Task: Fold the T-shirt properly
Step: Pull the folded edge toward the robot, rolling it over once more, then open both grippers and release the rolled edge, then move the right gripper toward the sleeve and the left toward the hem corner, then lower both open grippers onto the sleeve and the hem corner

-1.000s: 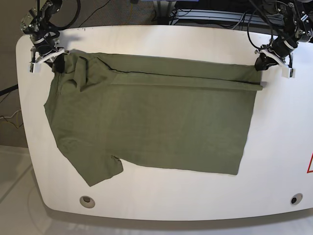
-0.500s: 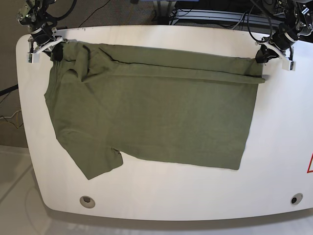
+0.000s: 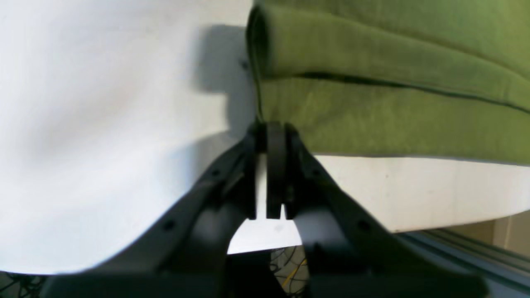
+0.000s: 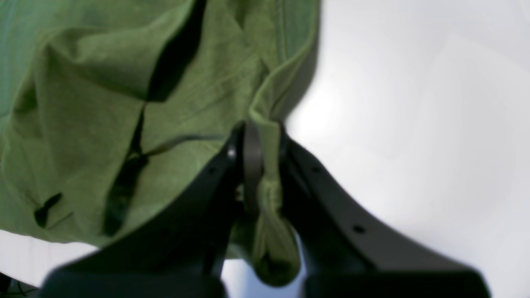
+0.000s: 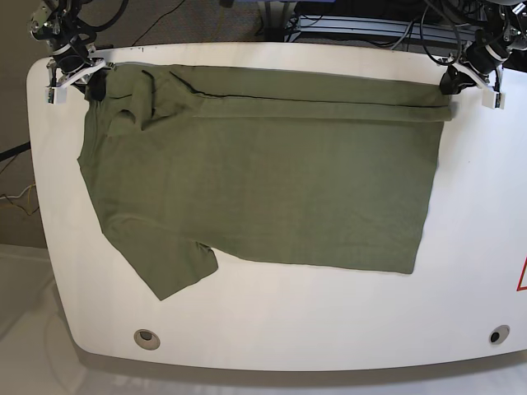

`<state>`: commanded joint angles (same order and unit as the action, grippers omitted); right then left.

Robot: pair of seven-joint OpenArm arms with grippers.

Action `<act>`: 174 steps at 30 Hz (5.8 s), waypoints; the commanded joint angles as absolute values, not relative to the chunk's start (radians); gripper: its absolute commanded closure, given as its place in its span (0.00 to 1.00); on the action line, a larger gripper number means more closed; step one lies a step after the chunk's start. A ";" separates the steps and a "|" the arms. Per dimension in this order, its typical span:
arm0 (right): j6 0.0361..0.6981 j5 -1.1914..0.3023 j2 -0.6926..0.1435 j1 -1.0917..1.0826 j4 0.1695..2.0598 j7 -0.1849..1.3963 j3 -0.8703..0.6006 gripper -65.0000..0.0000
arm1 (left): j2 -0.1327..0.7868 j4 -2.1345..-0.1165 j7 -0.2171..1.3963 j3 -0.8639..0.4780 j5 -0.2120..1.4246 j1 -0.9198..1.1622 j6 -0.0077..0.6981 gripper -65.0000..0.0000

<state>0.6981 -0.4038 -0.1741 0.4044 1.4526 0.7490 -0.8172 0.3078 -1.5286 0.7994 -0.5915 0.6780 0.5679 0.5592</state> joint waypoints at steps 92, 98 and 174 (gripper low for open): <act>0.695 -0.458 -0.374 -0.225 1.448 0.833 -0.679 0.45 | 0.367 -1.684 0.845 -0.540 0.531 -0.007 0.571 0.51; 0.687 -0.451 -0.415 -0.321 1.296 0.808 -0.586 0.45 | 0.382 -1.629 0.832 -0.523 0.537 -0.038 0.568 0.51; 0.611 -0.158 -0.384 -0.627 0.481 0.405 -0.347 0.46 | 0.394 -0.849 0.603 -0.358 0.531 -0.342 0.554 0.44</act>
